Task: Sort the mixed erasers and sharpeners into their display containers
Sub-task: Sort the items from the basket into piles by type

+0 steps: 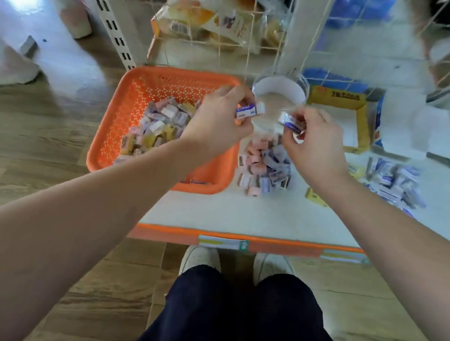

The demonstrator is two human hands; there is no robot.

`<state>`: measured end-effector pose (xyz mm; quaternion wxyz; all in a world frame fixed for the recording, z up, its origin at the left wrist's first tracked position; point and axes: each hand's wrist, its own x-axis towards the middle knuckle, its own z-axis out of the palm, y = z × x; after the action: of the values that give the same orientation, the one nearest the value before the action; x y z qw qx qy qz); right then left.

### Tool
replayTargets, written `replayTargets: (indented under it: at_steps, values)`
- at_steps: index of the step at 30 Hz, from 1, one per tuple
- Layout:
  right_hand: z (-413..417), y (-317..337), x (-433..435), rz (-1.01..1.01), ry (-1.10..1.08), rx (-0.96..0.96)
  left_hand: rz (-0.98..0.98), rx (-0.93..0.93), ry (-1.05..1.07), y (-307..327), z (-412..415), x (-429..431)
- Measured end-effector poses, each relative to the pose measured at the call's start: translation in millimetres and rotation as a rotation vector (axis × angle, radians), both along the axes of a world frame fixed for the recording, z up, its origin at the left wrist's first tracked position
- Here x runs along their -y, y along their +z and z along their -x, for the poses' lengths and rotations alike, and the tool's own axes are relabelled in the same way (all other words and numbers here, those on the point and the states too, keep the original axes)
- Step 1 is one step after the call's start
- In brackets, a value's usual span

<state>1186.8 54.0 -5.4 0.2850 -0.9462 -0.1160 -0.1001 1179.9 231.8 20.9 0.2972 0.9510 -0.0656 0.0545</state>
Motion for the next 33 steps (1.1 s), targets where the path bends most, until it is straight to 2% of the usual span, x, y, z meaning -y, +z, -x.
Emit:
replayTargets:
  at_steps: [10, 18, 24, 30, 33]
  values:
    - [3.3, -15.2, 163.4, 0.003, -0.305, -0.07, -0.109, -0.264, -0.309, -44.1, -21.4, 156.1]
    - [10.8, -63.8, 215.1, 0.0, -0.42, -0.175, -0.189, -0.301, -0.409, -76.3, -40.6, 241.1]
    - [12.2, -86.2, 202.6, -0.239, -0.542, -0.095, -0.105, -0.235, -0.427, -97.7, -38.5, 242.2]
    - [18.2, -71.4, 165.9, -0.209, -0.581, 0.046, 0.094, -0.106, -0.239, -61.9, -15.5, 181.0]
    - [18.7, -56.3, 129.6, -0.224, -0.455, 0.084, 0.053, -0.023, -0.118, -38.4, 3.2, 136.2]
